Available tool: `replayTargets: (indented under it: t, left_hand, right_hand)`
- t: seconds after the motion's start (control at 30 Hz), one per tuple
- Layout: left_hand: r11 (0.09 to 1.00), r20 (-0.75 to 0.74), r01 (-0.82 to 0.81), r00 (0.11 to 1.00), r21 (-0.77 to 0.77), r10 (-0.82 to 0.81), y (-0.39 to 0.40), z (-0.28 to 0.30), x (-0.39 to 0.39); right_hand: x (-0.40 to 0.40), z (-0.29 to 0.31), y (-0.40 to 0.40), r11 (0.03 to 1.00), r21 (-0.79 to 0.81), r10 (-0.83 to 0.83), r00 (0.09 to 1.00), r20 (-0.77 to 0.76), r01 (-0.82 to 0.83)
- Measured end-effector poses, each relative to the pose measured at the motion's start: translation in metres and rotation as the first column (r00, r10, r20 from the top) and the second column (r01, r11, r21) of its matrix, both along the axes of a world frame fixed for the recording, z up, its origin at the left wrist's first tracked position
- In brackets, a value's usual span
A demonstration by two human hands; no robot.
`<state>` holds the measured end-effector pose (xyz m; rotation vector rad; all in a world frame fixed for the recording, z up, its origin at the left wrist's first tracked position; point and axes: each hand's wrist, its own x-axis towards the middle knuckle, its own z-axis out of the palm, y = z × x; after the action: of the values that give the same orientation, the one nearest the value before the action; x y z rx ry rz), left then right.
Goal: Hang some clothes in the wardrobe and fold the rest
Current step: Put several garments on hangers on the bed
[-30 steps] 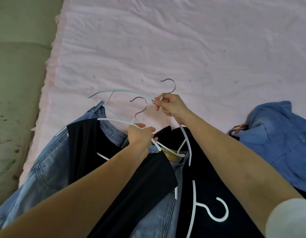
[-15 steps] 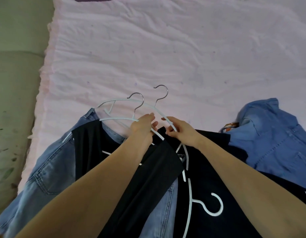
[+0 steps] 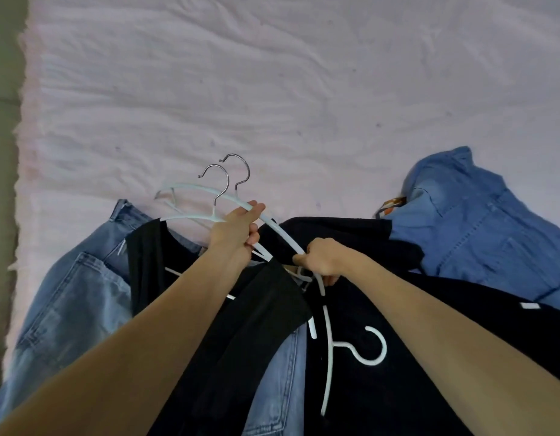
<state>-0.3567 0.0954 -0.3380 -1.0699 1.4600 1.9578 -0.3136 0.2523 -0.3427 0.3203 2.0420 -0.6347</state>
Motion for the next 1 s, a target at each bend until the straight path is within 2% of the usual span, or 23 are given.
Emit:
replayTargets:
  t: [0.03, 0.1, 0.27, 0.57, 0.73, 1.0]
  left_hand:
    - [1.0, -0.008, -0.016, 1.0, -0.002, 0.016, 0.0, 0.001, 0.003]
    - [0.999, -0.022, -0.029, 0.999, -0.026, 0.028, 0.0, 0.005, 0.01]
    - [0.994, -0.072, -0.078, 0.995, -0.079, 0.072, 0.007, 0.012, 0.019]
    - [0.986, -0.149, -0.157, 0.978, -0.062, 0.147, 0.011, 0.022, 0.028]
    - [0.971, -0.194, -0.15, 0.974, -0.184, 0.114, 0.006, 0.026, 0.028]
    - [0.969, -0.24, -0.168, 0.963, -0.179, 0.123, 0.008, 0.038, 0.028]
  right_hand:
    - [-0.002, 0.002, -0.001, 0.999, -0.004, -0.032, 0.997, 0.072, 0.032]
    - [-0.003, 0.005, 0.0, 0.996, -0.017, -0.085, 0.989, 0.12, 0.087]
    - [0.0, 0.004, 0.003, 0.972, -0.054, -0.225, 0.971, 0.076, 0.23]
    - [0.016, -0.008, 0.013, 0.931, -0.119, -0.355, 0.933, -0.063, 0.346]
    - [0.027, -0.012, 0.016, 0.939, -0.149, -0.334, 0.922, -0.195, 0.309]
    - [0.037, -0.015, 0.011, 0.929, -0.187, -0.369, 0.836, -0.405, 0.32]
